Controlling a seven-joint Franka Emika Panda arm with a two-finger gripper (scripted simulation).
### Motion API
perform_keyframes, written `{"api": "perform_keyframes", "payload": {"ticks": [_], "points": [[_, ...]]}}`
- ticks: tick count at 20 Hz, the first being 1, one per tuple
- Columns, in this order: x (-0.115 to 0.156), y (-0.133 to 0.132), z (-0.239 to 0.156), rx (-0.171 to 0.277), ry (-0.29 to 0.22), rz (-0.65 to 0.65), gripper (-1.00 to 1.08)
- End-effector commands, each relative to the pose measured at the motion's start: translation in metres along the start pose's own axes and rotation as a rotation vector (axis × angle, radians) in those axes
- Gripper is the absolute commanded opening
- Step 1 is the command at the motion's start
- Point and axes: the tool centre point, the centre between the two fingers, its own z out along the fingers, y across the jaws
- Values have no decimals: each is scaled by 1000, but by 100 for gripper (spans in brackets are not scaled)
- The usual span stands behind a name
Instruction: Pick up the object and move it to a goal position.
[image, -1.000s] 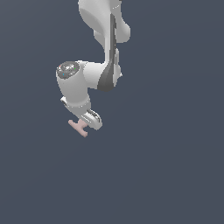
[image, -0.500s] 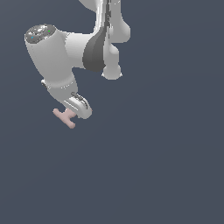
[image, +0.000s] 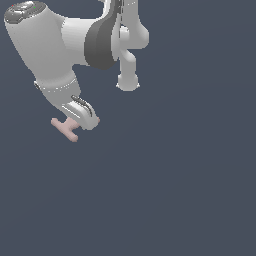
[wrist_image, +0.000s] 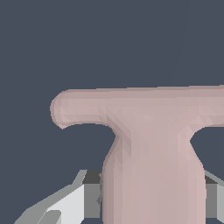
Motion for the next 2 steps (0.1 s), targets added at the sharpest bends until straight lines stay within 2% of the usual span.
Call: {"api": "perform_keyframes", "payload": {"ticks": [1,2], "points": [[1,0,-2,0,-1,-1,-100],[1,0,-2,0,-1,-1,-100]]}}
